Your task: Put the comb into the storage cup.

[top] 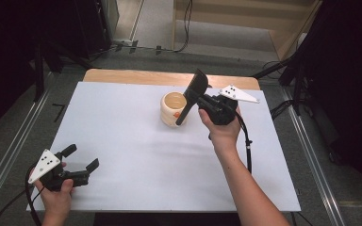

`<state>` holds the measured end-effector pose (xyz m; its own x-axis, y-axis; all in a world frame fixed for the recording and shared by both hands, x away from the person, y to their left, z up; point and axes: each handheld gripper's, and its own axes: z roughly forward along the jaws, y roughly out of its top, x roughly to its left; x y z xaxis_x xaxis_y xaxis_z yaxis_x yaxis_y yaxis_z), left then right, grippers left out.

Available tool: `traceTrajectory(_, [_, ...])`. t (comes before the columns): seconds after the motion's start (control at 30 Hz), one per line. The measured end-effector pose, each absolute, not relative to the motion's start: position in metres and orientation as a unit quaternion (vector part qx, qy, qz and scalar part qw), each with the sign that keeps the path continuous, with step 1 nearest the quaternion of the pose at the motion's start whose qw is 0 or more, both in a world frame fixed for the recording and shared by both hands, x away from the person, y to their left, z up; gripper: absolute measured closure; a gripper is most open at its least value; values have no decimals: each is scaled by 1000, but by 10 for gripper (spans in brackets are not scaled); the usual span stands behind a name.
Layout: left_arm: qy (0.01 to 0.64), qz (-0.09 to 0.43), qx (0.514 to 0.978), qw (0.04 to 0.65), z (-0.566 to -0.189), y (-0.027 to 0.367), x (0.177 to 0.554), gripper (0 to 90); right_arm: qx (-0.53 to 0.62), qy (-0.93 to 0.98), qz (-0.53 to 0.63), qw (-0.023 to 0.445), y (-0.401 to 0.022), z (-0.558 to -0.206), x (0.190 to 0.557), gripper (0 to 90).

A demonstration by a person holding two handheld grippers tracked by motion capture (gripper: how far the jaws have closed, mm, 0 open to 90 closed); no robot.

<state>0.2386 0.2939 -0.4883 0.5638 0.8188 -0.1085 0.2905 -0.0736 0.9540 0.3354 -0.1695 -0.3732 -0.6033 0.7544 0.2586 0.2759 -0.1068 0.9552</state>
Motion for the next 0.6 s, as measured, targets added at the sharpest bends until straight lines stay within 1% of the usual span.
traceTrajectory(0.6, [398, 240, 695, 549, -488, 293, 238, 0, 404, 631, 633, 195, -169, -367, 349, 816])
